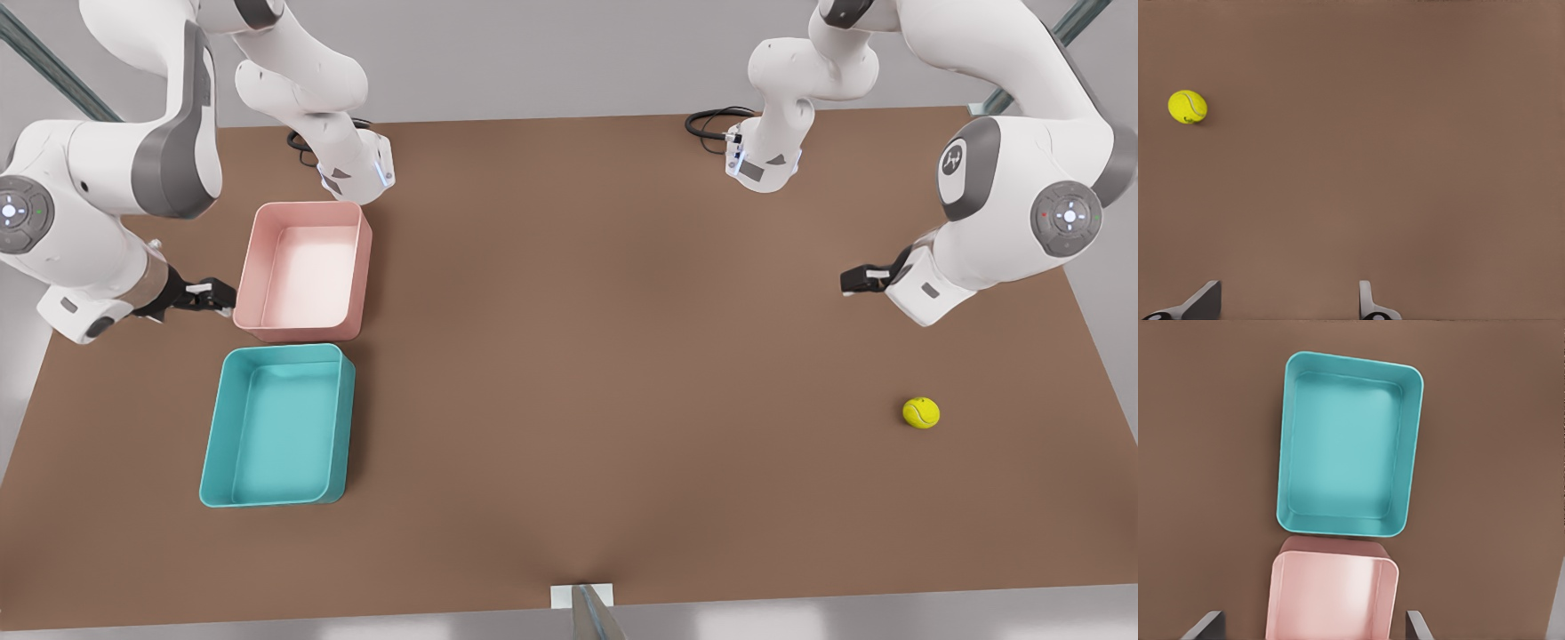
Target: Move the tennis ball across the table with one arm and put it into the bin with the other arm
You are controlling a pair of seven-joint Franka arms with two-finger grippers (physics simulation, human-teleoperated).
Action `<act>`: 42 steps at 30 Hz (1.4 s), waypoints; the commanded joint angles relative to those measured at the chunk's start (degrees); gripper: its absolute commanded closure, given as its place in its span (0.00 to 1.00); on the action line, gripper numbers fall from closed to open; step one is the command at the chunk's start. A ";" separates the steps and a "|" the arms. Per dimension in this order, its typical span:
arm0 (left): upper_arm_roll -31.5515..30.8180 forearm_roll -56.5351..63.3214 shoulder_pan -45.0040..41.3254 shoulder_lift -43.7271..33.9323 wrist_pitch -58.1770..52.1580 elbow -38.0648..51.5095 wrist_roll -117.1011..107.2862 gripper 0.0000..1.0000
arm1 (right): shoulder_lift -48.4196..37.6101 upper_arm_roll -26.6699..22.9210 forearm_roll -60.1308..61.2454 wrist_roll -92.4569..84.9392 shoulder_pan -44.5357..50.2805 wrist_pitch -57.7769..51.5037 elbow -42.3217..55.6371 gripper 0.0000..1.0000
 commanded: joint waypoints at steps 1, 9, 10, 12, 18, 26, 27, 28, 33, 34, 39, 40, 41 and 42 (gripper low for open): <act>-0.01 -0.13 0.00 -0.07 1.50 0.03 -1.64 0.00 | -1.15 -0.02 -0.40 0.81 -0.25 3.39 -1.66 0.00; 0.35 2.07 12.74 15.92 23.46 -0.68 72.33 0.79 | 3.15 -0.37 1.17 1.68 -0.07 4.91 -1.40 0.00; 0.26 1.80 14.85 18.83 26.98 -0.59 79.02 0.79 | 3.32 -0.54 2.32 1.68 -0.77 5.61 -1.49 0.00; 0.26 3.21 17.58 22.08 33.05 -0.41 101.44 0.79 | 3.32 -0.54 2.76 1.77 -1.04 5.70 -1.49 0.00; 0.79 0.40 26.45 32.19 41.05 3.81 139.51 0.79 | 3.94 -0.54 2.76 1.77 -1.39 6.14 -1.49 0.00; 0.52 7.08 26.72 35.35 47.81 0.82 145.49 0.79 | 3.85 -0.54 2.85 1.86 -1.48 6.84 -1.76 0.00; 0.52 9.35 26.72 35.18 47.81 -0.50 140.49 0.79 | 3.85 -0.54 2.85 1.86 -1.48 6.84 -1.76 0.00; 0.52 12.35 26.63 35.18 47.81 -0.59 135.47 0.79 | 3.85 -0.54 2.85 1.86 -1.48 6.84 -1.76 0.00; 0.52 12.08 27.16 36.94 51.33 -2.25 129.23 0.79 | 3.94 -0.54 2.85 1.86 -1.48 6.84 -1.76 0.00; 0.52 12.00 27.16 36.94 51.33 -2.87 127.73 0.79 | 3.94 -0.54 2.85 1.86 -1.48 6.84 -1.76 0.00; 0.52 11.91 26.81 37.46 51.51 -3.49 123.95 0.79 | 3.94 -0.54 2.85 1.86 -1.48 6.84 -1.93 0.00; 0.52 11.91 26.81 37.81 51.51 -3.49 123.95 0.79 | 3.94 -0.54 2.94 1.86 -1.48 6.84 -1.93 0.00; 0.52 11.91 26.72 37.82 51.51 -3.49 123.60 0.79 | 3.94 -0.54 2.94 1.86 -1.48 6.84 -1.93 0.00; 0.52 11.91 26.63 37.82 51.51 -3.49 123.60 0.79 | 3.94 -0.54 2.94 1.86 -1.48 6.84 -1.93 0.00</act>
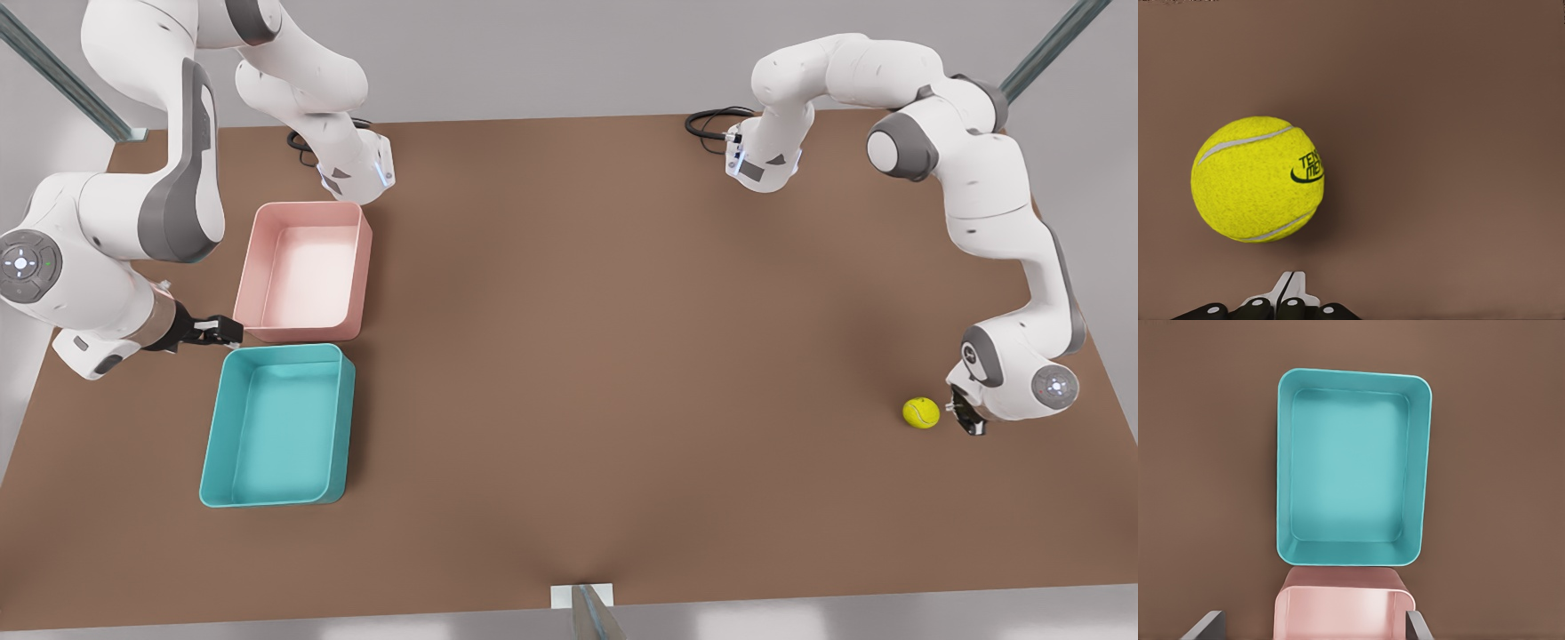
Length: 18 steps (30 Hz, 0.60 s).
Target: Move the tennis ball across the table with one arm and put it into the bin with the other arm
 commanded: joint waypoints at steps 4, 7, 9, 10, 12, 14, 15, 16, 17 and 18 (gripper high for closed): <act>0.01 -0.62 -0.16 0.15 0.70 -1.47 10.98 0.79 | -0.06 0.00 0.08 0.21 0.00 0.00 0.02 0.00; 0.01 -0.27 -0.16 0.24 0.70 -1.56 12.20 0.79 | 0.20 0.00 0.08 0.21 0.00 0.00 0.02 0.00; 0.01 -0.27 -0.52 0.24 0.79 -1.56 13.08 0.79 | 0.20 0.00 0.08 0.21 0.00 0.00 0.02 0.00; 0.01 -0.27 -0.60 0.15 0.70 -1.47 12.91 0.79 | 0.20 0.00 0.08 0.21 0.00 0.00 0.02 0.00; 0.01 -0.45 -1.39 -0.11 0.52 -1.56 12.56 0.79 | 0.20 0.00 0.08 0.21 0.00 0.00 0.02 0.00; 0.01 -0.62 -2.71 -0.73 -0.18 -1.56 9.92 0.79 | 0.20 0.00 0.08 0.21 0.00 0.00 0.02 0.00; 0.01 -0.80 -4.03 -1.16 -0.44 -2.35 7.38 0.79 | 0.20 0.00 0.08 0.21 0.00 0.00 0.02 0.00; 0.01 -2.99 -7.36 -2.75 -3.86 -2.53 1.06 0.79 | 0.20 0.00 0.08 0.21 0.00 0.00 0.02 0.00; -0.08 -7.47 -10.53 -5.64 -5.36 -5.16 -6.41 0.79 | 0.20 0.00 0.08 0.21 0.00 0.00 0.02 0.00; -2.45 -13.54 -14.75 -9.95 -5.98 -10.34 -23.18 0.79 | 0.20 0.00 0.08 0.21 0.00 0.00 0.02 0.00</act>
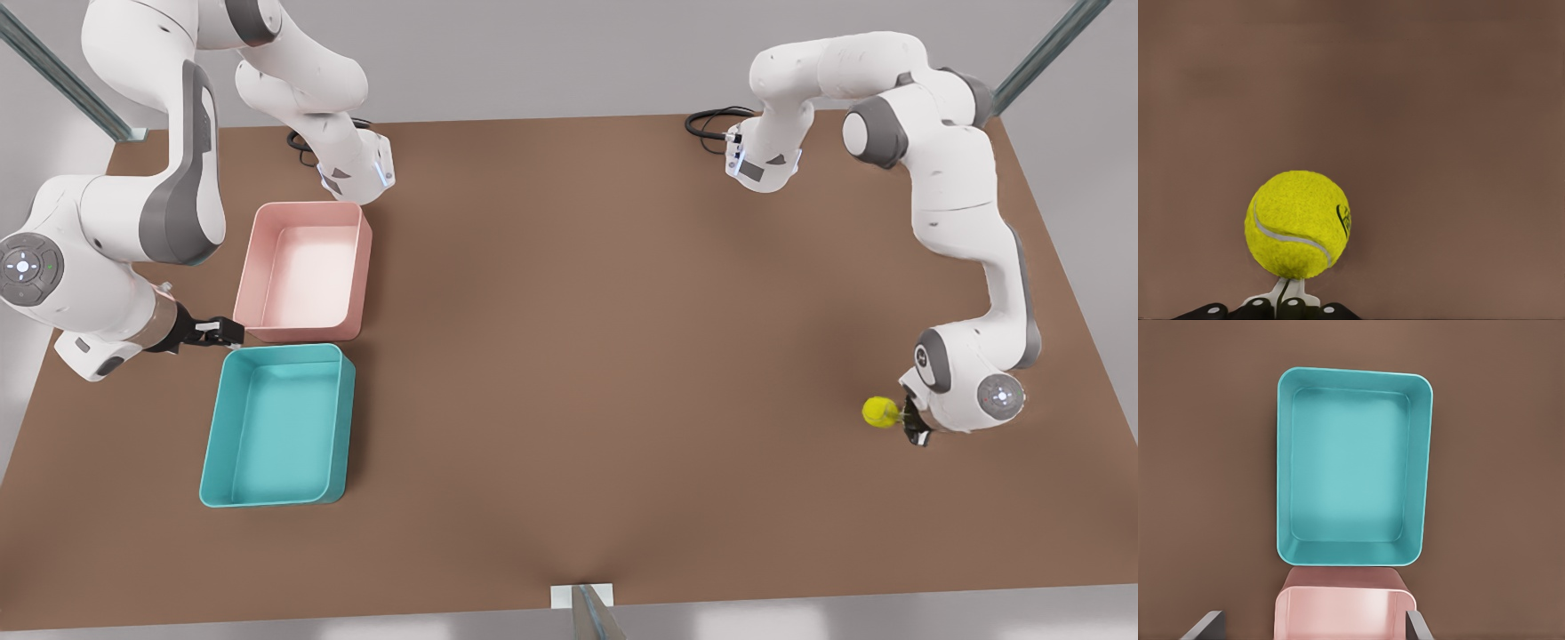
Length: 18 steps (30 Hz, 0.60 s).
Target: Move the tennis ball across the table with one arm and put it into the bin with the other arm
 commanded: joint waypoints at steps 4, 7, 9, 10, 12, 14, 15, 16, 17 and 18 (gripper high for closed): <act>-6.09 -21.33 -4.99 -4.05 -11.05 -5.18 -60.92 0.79 | -0.06 0.00 0.04 0.07 0.00 -0.02 0.03 0.00; -5.56 -20.54 -6.14 -7.21 -13.78 -4.92 -73.14 0.79 | 1.25 0.00 1.35 1.38 0.09 0.15 0.55 0.00; -5.13 -18.87 -6.57 -9.50 -15.18 -4.74 -84.02 0.79 | 5.46 0.35 5.65 6.82 0.79 5.06 -0.15 0.00; -0.83 -11.34 -12.18 -10.38 -21.22 -0.11 -103.33 0.79 | 8.19 0.52 6.36 11.65 3.60 8.49 -0.24 0.00; 17.68 4.05 -29.49 -10.12 -53.28 17.64 -108.47 0.00 | 11.89 0.52 8.21 22.55 9.75 16.04 -3.12 0.00; -0.02 -1.90 -16.51 -22.68 -54.04 18.30 -135.03 0.00 | 11.80 0.61 8.21 29.95 15.11 25.20 -10.96 0.00; -0.29 -2.35 -16.42 -24.88 -52.88 16.35 -134.15 0.00 | 11.28 0.61 8.30 33.20 17.93 27.04 -13.15 0.00; -0.47 -2.17 -16.51 -24.18 -55.17 17.06 -133.89 0.00 | 10.66 0.70 8.38 36.01 20.30 29.59 -15.70 0.00; -0.38 -2.08 -16.07 -24.27 -56.31 17.41 -133.80 0.00 | 9.61 0.70 8.38 39.70 23.11 31.97 -18.52 0.00; -0.29 -2.08 -16.07 -24.27 -57.28 18.20 -133.80 0.00 | 9.61 0.70 8.38 42.87 25.22 33.28 -19.66 0.00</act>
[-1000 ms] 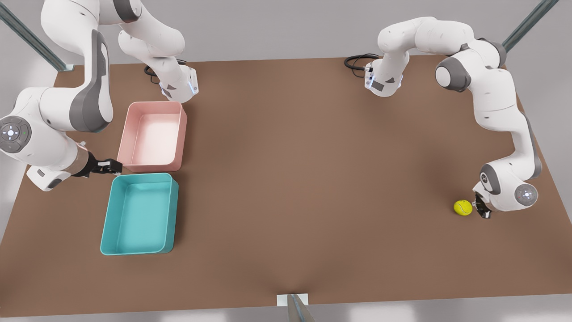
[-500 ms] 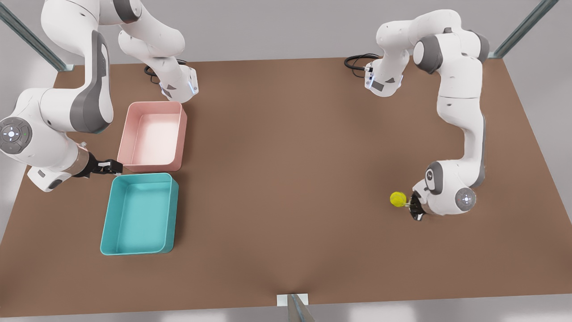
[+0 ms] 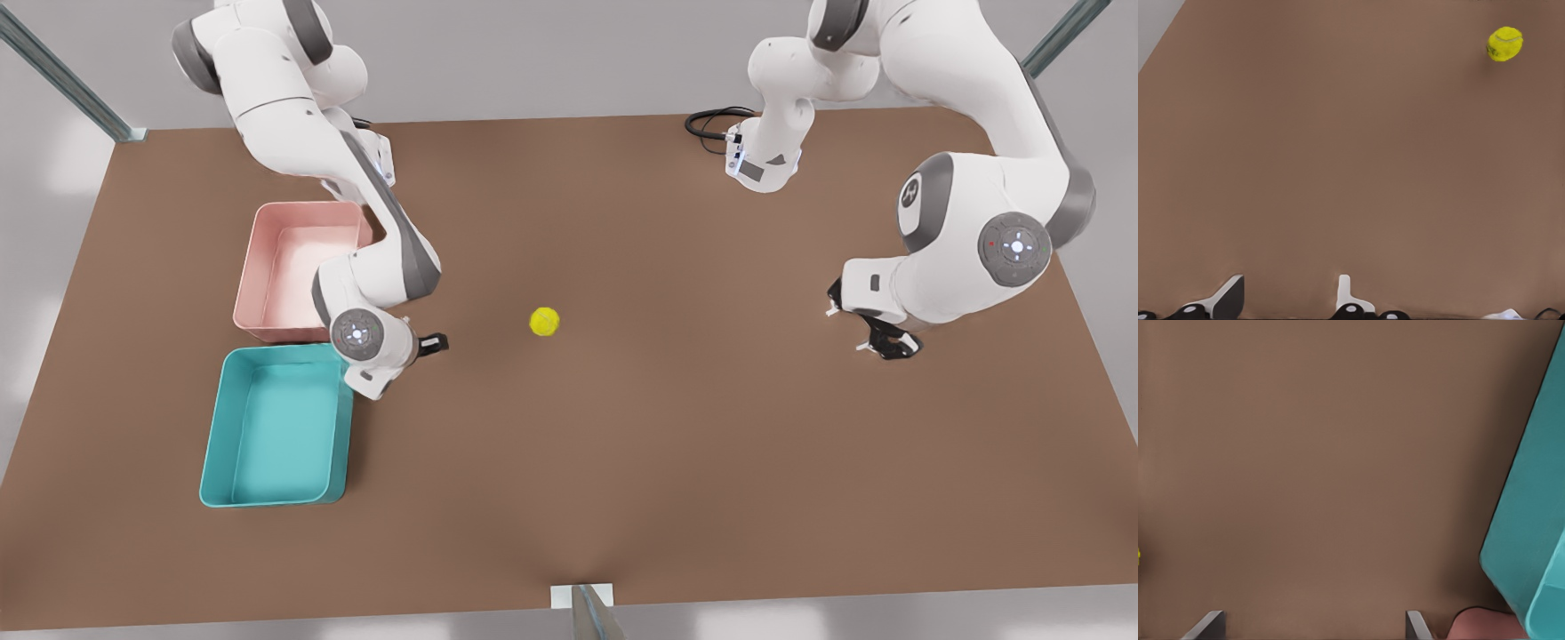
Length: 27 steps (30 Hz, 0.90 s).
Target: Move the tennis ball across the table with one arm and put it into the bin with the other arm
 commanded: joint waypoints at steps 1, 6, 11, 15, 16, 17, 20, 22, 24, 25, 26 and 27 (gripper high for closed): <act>-0.34 1.65 0.43 -0.38 -12.16 0.44 -67.99 0.00 | -0.87 0.06 0.62 32.66 3.39 14.70 -3.77 0.00; -0.43 -0.81 1.04 -0.38 -12.16 0.35 -67.99 0.00 | -0.43 0.41 5.09 36.09 7.87 21.82 -8.52 0.00; -0.43 -1.08 1.66 -0.12 -12.16 0.09 -67.99 0.00 | 0.54 0.32 6.77 38.03 9.45 32.38 -13.27 0.00; -0.43 -1.08 2.01 -0.12 -12.16 0.09 -67.99 0.00 | 0.10 0.41 6.95 38.20 9.54 33.17 -13.70 0.00; -0.43 -1.16 2.01 -0.03 -12.16 0.00 -67.99 0.00 | -0.60 0.41 6.95 38.29 10.07 33.08 -15.37 0.00; -0.43 -1.16 2.10 -0.03 -12.16 0.00 -67.90 0.00 | -1.22 0.41 6.95 38.90 11.47 33.17 -17.13 0.00; -0.43 -1.16 2.10 0.06 -12.25 -0.53 -67.99 0.00 | -1.57 0.41 6.95 38.99 14.29 33.17 -19.15 0.00; -0.43 -1.16 2.10 0.06 -12.25 -0.53 -67.99 0.00 | -1.57 0.32 6.95 39.43 15.08 33.43 -19.94 0.00; -0.43 -1.16 2.10 -0.03 -12.60 -0.53 -68.08 0.00 | -1.57 0.32 6.86 39.43 15.43 33.61 -20.56 0.00; -0.43 -1.16 2.10 -0.03 -12.60 -0.53 -68.08 0.00 | -1.57 0.32 6.86 39.43 15.87 33.70 -20.82 0.00; -0.43 -1.16 2.10 0.05 -12.69 -0.53 -68.08 0.00 | -1.49 0.32 6.86 39.43 15.87 33.70 -21.09 0.00; -0.43 -1.16 2.10 0.06 -12.69 -0.53 -68.08 0.00 | -0.96 0.32 6.86 39.52 16.22 33.96 -21.09 0.00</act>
